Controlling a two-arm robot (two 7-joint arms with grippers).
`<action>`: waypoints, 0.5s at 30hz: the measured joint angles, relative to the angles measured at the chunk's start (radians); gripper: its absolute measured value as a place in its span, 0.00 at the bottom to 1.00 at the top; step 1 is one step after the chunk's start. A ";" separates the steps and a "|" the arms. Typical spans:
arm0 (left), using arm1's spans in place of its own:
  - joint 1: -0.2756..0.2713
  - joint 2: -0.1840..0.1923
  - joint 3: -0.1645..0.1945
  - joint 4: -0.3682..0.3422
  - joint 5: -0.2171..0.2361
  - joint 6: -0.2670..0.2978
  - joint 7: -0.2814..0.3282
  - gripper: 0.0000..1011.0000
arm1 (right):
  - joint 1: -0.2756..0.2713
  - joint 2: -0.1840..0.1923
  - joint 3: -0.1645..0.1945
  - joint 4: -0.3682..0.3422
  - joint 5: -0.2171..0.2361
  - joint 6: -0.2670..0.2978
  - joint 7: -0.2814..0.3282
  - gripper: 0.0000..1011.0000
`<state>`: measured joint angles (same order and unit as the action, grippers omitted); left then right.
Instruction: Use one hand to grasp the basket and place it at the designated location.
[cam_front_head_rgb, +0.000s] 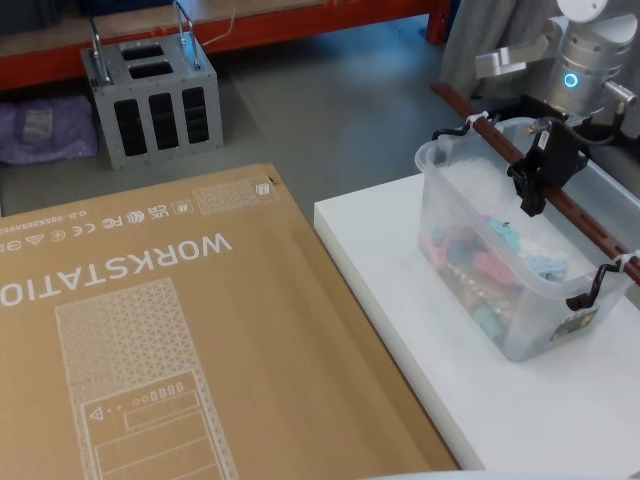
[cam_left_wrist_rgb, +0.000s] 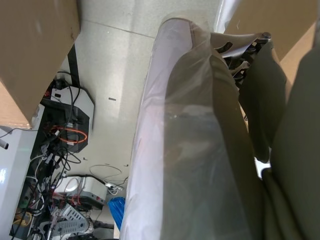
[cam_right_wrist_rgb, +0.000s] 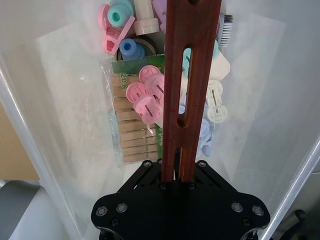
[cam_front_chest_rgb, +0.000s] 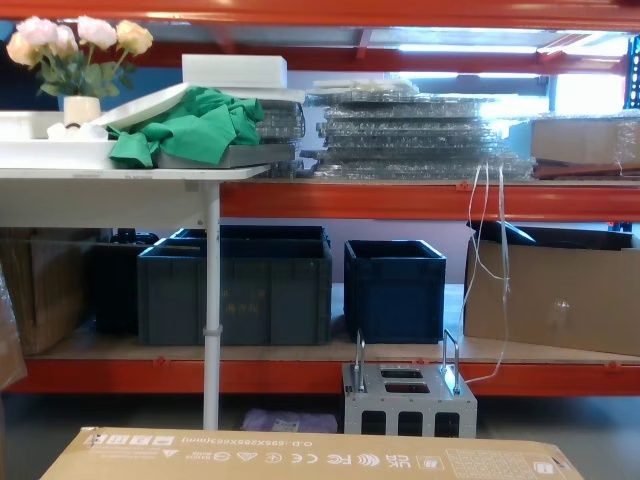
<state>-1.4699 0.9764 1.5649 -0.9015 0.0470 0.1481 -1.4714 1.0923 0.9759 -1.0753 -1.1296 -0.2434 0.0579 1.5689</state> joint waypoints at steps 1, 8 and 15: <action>0.000 0.000 0.000 0.000 0.000 0.000 0.000 0.00 | 0.000 0.000 0.000 0.000 0.000 0.000 0.000 0.03; 0.000 0.000 0.000 0.000 0.000 0.000 0.000 0.00 | 0.002 0.001 -0.001 -0.001 0.001 0.000 0.000 0.00; 0.000 0.000 0.000 0.000 0.000 0.000 0.000 0.00 | 0.003 0.003 -0.002 -0.001 0.002 -0.001 -0.001 0.00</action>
<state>-1.4699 0.9764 1.5649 -0.9015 0.0470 0.1481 -1.4714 1.0948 0.9787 -1.0774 -1.1309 -0.2409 0.0574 1.5679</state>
